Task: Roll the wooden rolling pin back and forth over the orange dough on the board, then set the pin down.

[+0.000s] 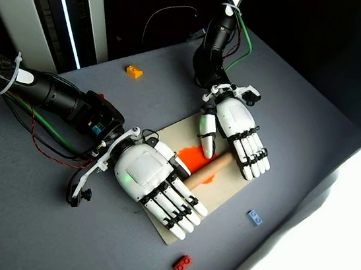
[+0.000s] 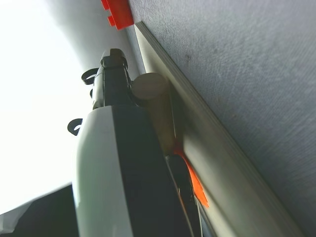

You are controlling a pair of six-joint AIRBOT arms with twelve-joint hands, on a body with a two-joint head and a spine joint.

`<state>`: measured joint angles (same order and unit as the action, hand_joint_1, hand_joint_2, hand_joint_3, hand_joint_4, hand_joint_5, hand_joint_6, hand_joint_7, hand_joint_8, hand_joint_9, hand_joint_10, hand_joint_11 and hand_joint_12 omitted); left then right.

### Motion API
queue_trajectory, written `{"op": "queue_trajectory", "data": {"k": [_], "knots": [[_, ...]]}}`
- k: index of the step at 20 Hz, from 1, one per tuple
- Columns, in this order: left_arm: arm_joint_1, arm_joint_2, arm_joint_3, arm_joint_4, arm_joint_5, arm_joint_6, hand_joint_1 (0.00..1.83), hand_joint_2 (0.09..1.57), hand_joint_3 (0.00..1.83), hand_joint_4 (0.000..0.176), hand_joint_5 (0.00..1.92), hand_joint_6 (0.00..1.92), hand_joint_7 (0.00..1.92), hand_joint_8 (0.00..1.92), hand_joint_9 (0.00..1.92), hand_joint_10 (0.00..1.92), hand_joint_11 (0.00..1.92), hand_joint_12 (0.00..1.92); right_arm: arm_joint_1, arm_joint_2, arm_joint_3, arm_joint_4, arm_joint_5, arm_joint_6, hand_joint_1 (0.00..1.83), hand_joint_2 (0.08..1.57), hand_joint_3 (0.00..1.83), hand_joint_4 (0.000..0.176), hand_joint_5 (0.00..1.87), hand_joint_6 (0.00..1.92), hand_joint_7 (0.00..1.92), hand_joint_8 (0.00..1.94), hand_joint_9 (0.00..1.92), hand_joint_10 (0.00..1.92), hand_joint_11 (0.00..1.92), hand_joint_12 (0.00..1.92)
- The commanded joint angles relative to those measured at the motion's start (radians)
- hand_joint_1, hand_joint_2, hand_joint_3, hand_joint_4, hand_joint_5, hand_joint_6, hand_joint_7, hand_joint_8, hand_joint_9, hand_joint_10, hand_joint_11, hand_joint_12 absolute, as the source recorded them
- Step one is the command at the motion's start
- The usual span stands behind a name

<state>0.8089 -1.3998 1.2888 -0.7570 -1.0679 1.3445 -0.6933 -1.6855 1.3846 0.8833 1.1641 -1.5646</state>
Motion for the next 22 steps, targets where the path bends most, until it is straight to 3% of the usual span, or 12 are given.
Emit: {"op": "queue_trajectory", "data": {"k": [1, 22], "knots": [[-0.009, -0.004, 0.01, 0.042, -0.074, -0.003, 0.0, 1.42, 0.0, 0.0, 0.0, 0.0, 0.0, 0.0, 0.0, 0.0, 0.0, 0.0, 0.013, 0.002, 0.011, -0.037, 0.075, 0.005, 0.0, 1.49, 0.0, 0.0, 0.11, 0.0, 0.08, 0.0, 0.03, 0.0, 0.0, 0.0], [-0.048, -0.031, 0.086, 0.037, 0.0, -0.016, 0.0, 1.4, 0.0, 0.0, 0.0, 0.0, 0.0, 0.0, 0.0, 0.0, 0.0, 0.0, 0.049, -0.01, 0.079, 0.009, 0.006, 0.019, 0.0, 1.47, 0.0, 0.0, 0.11, 0.01, 0.09, 0.01, 0.05, 0.01, 0.0, 0.0]]}}
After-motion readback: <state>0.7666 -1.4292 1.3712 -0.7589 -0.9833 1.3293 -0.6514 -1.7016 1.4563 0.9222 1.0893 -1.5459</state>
